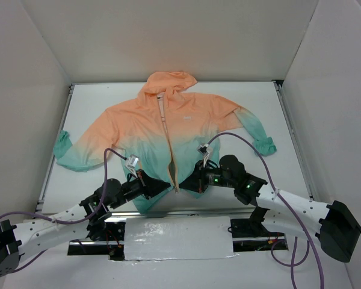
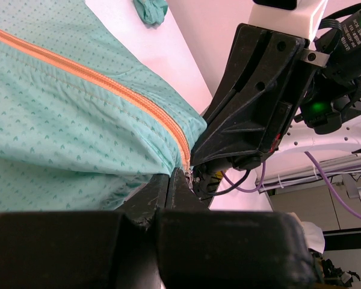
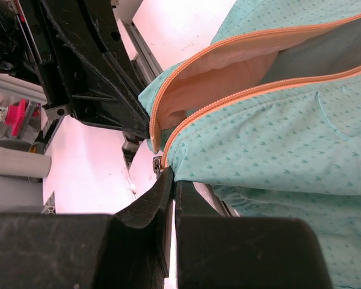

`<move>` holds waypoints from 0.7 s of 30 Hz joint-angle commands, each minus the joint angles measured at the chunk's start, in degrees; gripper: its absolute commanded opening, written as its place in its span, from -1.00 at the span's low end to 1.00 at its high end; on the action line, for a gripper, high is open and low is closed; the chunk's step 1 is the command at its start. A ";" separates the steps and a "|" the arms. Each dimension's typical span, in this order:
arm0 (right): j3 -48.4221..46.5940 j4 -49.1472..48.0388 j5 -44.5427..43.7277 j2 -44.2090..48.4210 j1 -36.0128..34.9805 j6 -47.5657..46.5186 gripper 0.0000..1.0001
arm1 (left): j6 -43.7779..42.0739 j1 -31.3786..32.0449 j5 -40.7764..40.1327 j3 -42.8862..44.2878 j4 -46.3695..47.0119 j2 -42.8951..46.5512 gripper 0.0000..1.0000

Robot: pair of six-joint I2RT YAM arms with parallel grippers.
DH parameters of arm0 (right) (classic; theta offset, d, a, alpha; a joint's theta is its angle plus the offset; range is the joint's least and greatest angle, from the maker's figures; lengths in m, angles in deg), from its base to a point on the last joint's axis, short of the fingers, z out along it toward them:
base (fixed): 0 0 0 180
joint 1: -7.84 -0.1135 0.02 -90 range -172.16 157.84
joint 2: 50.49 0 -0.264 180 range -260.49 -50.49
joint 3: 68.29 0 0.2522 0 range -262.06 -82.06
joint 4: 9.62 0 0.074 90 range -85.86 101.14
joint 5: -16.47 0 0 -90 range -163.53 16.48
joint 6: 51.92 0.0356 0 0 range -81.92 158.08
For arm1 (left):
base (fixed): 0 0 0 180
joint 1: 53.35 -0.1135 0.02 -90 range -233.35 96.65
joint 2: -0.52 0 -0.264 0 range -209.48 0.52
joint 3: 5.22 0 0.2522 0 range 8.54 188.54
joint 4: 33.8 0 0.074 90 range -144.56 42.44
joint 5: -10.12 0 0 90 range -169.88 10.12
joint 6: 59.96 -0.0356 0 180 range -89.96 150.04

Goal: Zip up the jacket

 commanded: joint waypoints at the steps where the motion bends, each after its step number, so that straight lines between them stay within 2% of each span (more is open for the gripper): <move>1: -2.53 -3.70 0.53 -0.48 0.46 -0.94 -1.00 | -0.07 -0.19 0.78 0.76 3.68 -0.01 -1.00; 21: -2.53 -4.67 1.85 0.13 1.16 -0.41 -1.00 | 0.19 -0.10 0.96 0.40 4.83 -0.80 -1.00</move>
